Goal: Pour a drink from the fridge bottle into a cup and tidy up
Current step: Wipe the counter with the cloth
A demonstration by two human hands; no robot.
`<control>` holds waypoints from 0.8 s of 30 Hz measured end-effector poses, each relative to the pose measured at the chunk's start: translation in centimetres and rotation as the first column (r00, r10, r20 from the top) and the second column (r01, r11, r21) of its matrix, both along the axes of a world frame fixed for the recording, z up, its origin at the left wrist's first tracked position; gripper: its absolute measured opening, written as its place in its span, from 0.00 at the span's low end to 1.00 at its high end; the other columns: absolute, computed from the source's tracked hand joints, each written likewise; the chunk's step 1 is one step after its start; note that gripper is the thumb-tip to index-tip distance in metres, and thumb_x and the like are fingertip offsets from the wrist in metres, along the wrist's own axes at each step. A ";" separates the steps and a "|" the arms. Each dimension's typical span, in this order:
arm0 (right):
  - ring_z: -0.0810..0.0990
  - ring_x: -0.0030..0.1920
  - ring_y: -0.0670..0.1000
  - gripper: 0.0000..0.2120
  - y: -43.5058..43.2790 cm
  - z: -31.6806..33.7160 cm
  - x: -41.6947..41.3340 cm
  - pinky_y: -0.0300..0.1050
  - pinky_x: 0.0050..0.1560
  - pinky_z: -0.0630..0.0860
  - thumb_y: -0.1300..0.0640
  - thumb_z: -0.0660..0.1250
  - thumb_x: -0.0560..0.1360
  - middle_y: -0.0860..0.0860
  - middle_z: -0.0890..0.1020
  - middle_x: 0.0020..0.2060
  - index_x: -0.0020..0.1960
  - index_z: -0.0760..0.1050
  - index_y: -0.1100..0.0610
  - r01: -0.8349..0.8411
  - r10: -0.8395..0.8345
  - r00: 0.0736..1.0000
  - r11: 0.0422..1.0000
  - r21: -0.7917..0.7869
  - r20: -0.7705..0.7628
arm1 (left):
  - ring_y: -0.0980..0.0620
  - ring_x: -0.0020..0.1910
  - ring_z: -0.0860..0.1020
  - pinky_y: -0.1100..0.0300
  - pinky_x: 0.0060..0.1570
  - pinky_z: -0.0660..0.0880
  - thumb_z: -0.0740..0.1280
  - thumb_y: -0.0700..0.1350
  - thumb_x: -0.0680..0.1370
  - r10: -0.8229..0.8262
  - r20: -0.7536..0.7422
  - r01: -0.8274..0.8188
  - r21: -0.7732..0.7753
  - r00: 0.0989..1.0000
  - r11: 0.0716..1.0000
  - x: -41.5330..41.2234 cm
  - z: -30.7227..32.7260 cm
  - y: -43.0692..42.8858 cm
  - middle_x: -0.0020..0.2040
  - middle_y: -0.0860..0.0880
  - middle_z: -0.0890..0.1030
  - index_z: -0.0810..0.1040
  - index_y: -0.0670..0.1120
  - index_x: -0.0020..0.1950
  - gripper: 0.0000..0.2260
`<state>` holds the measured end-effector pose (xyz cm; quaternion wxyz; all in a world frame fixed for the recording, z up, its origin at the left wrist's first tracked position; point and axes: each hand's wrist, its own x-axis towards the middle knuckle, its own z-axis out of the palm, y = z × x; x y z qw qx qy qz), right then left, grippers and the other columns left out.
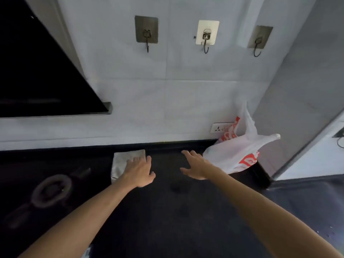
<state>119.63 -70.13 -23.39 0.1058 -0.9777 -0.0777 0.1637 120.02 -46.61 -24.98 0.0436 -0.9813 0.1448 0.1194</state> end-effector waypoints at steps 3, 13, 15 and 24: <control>0.64 0.71 0.61 0.36 2.0 -1.7 1.3 0.61 0.67 0.68 0.42 0.63 0.78 0.56 0.64 0.71 0.78 0.49 0.50 -0.065 0.066 0.997 0.998 0.023 -0.033 | 0.41 0.64 0.73 0.45 0.60 0.71 0.58 0.57 0.80 0.071 -0.027 -0.071 -0.001 0.997 0.997 -1.5 -1.9 1.7 0.67 0.43 0.73 0.63 0.44 0.73 0.26; 0.63 0.71 0.61 0.36 7.7 -9.6 0.9 0.62 0.66 0.69 0.45 0.64 0.77 0.57 0.65 0.71 0.78 0.52 0.52 -0.217 0.219 0.969 0.976 0.033 -0.116 | 0.38 0.67 0.69 0.43 0.64 0.70 0.58 0.58 0.80 0.297 -0.153 -0.305 -0.028 0.943 0.952 -6.9 -11.4 4.0 0.71 0.38 0.67 0.56 0.43 0.78 0.32; 0.61 0.72 0.60 0.35 8.4 -11.0 0.7 0.62 0.66 0.69 0.45 0.64 0.77 0.56 0.64 0.71 0.77 0.53 0.53 -0.214 0.217 0.970 0.976 0.039 -0.108 | 0.33 0.73 0.62 0.40 0.69 0.65 0.57 0.58 0.80 0.330 -0.171 -0.338 -0.019 0.928 0.941 -7.8 -13.4 4.2 0.76 0.35 0.60 0.52 0.44 0.80 0.33; 0.59 0.73 0.60 0.33 10.7 -14.3 2.2 0.62 0.69 0.65 0.44 0.63 0.77 0.56 0.62 0.73 0.77 0.55 0.53 -0.216 0.223 0.970 0.973 0.076 -0.096 | 0.31 0.78 0.54 0.34 0.73 0.59 0.51 0.60 0.76 0.353 -0.101 -0.361 -0.076 0.930 0.929 -10.5 -18.4 4.8 0.79 0.34 0.53 0.54 0.45 0.81 0.35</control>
